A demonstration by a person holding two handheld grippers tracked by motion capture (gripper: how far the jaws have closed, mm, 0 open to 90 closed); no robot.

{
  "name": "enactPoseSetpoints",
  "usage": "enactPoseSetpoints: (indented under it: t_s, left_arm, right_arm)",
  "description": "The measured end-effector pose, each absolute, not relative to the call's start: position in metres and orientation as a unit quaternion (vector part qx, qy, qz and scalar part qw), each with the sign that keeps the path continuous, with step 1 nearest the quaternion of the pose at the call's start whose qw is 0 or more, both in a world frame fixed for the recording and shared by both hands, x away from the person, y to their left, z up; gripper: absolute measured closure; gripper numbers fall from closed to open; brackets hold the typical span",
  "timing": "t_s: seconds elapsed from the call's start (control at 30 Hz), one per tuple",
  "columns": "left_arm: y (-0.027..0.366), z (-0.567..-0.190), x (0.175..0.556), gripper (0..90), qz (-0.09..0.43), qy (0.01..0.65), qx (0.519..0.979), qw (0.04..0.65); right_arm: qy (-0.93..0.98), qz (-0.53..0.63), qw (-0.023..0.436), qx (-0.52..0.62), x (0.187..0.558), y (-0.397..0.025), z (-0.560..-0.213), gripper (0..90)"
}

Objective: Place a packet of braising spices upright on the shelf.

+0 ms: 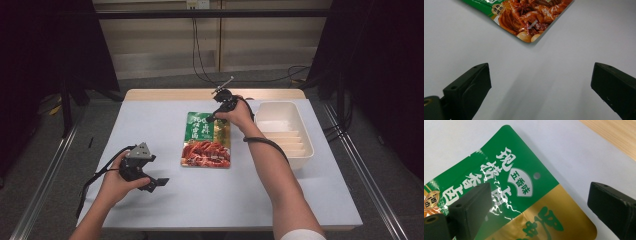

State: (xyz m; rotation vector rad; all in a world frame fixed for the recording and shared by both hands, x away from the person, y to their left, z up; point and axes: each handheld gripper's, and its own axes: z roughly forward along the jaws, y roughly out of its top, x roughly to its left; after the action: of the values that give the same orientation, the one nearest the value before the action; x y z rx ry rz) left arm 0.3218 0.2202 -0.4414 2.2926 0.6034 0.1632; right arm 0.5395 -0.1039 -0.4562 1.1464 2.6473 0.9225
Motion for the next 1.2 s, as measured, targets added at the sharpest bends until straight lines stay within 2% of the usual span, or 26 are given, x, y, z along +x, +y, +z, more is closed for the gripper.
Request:
enactPoseSetpoints:
  t_s: [0.23,1.2]
  left_arm:
    - [0.219,-0.443,0.322,2.7,0.062,0.233,0.896,0.374]
    - [0.221,-0.441,0.323,3.5,0.066,0.233,0.893,0.378]
  right_arm:
    - [0.873,0.295,0.053,0.385,0.545,-0.107,-0.466,5.2]
    - [0.880,0.307,0.021,0.363,0.545,-0.098,-0.460,7.4]
